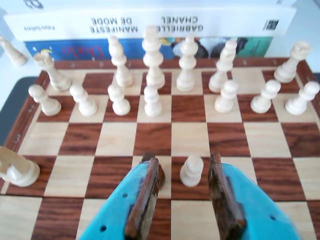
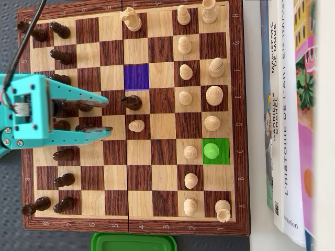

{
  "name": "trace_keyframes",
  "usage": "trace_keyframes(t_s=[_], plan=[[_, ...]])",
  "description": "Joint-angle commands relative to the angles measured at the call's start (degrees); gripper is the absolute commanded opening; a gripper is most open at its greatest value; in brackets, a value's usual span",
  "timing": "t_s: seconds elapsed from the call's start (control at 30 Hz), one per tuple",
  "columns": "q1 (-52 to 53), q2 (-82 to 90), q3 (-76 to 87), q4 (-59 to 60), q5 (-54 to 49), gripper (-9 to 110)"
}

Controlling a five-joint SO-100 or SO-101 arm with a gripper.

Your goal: Play chess

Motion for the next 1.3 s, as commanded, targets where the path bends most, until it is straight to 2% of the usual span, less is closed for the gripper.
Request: trace_keyframes(t_s=[0.0,0.27,1.27], plan=[[0.4,0.5,1.3,-7.7,-0.4,15],[0.5,0.5,1.3,-23.7,-0.4,15],[0.4,0.5,1.3,-96.3,-0.4,15]])
